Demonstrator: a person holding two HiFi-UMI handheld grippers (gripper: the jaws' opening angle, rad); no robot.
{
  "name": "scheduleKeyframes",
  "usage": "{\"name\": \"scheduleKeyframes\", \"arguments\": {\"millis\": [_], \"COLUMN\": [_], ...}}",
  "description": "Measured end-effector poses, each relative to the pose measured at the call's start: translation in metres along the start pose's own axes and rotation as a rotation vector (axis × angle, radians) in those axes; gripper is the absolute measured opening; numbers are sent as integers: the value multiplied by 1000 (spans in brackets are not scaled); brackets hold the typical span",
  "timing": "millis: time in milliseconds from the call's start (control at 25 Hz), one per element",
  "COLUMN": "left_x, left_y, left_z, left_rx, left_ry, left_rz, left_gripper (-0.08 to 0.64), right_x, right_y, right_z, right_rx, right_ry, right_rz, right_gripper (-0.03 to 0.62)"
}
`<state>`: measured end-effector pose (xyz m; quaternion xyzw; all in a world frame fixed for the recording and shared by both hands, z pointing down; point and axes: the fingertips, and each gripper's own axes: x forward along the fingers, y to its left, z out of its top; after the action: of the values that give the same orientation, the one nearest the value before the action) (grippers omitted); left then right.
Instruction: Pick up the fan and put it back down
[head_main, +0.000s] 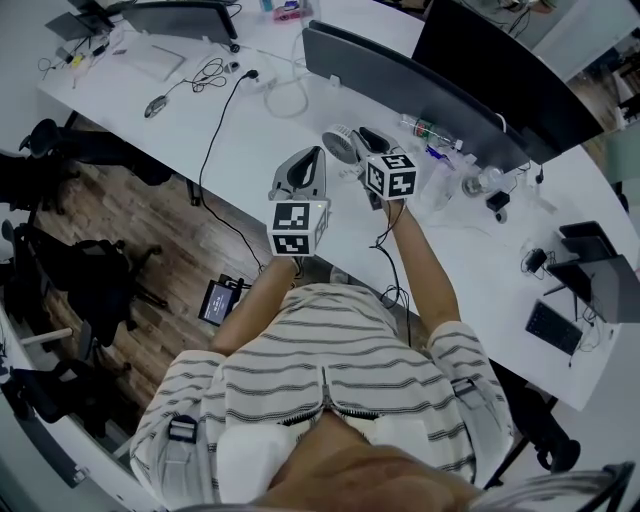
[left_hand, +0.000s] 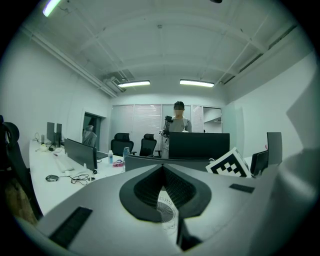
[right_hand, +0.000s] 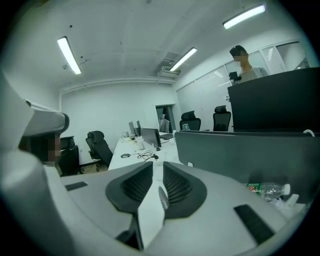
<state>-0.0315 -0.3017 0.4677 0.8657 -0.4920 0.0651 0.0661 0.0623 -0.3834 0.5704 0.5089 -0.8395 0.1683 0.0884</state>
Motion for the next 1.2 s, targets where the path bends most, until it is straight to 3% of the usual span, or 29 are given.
{"name": "scheduleKeyframes", "arguments": {"millis": [280,1200], "left_x": [-1,-6], "left_y": [-3,-11], "left_z": [-1,7], "left_rx": [-2,-15], "left_ry": [1,-28], "left_rz": [-11,-26], "left_gripper": [8,8], "right_x": [-32,-99], "right_y": [21,77], "right_z": [33,66], "right_rx": [34,-44], "right_ry": [-82,-182], "right_rz": [-52,-145], "right_gripper": [12,11]}}
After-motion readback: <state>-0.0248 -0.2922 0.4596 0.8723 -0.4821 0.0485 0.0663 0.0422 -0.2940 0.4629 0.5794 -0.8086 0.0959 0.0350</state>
